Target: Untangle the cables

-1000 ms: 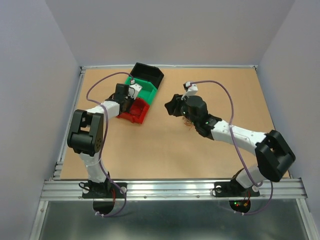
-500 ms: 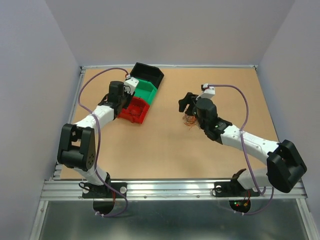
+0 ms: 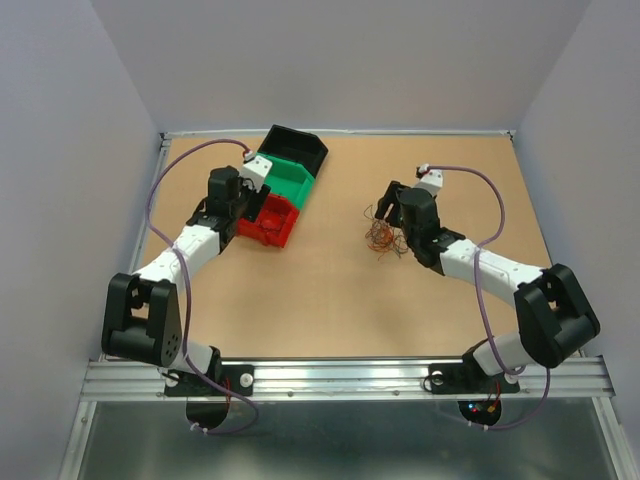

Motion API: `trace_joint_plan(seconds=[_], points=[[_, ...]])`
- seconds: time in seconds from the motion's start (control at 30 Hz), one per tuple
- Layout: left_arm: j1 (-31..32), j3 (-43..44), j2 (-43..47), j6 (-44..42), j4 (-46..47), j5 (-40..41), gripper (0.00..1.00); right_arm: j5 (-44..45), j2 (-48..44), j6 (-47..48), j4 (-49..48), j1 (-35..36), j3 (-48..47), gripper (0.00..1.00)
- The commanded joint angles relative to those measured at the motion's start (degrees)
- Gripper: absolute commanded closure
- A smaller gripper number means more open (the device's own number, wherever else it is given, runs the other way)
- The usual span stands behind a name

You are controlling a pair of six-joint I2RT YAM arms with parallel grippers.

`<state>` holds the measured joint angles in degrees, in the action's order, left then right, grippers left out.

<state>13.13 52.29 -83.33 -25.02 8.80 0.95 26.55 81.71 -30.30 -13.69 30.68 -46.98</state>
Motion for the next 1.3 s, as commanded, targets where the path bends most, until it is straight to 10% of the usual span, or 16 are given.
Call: trace_joint_plan(seconds=[0.0,0.4,0.63,0.77,1.03,1.13,1.27], points=[[-0.38,-2.01,6.42,0.32,5.61,-2.43,0.27,-0.18,1.60,-0.72,-0.63,-0.53,-1.44,0.29],[-0.38,-9.84,18.37,-0.74,12.29,-10.00,0.19,-6.23,11.27,1.04,-0.54,-1.41,-5.40,0.39],[-0.29,-13.53,22.51,-2.32,14.49,-19.13,0.18,-21.00,14.70,1.83,-0.37,-0.45,-8.04,0.88],[-0.29,-14.24,22.69,-3.55,14.06,-23.71,0.17,-22.85,13.21,5.77,-0.72,4.12,-8.65,0.96],[0.23,-12.04,19.35,-4.17,11.68,-29.68,0.17,-18.55,10.49,12.38,-0.63,12.83,-9.53,0.70],[1.11,-9.94,16.89,-3.55,11.24,-31.36,0.16,-16.62,8.56,12.29,-0.63,12.83,-8.57,0.35],[4.71,-5.03,11.63,-2.76,9.49,-31.10,0.16,-12.23,5.14,10.45,-2.03,12.74,-5.50,0.31]])
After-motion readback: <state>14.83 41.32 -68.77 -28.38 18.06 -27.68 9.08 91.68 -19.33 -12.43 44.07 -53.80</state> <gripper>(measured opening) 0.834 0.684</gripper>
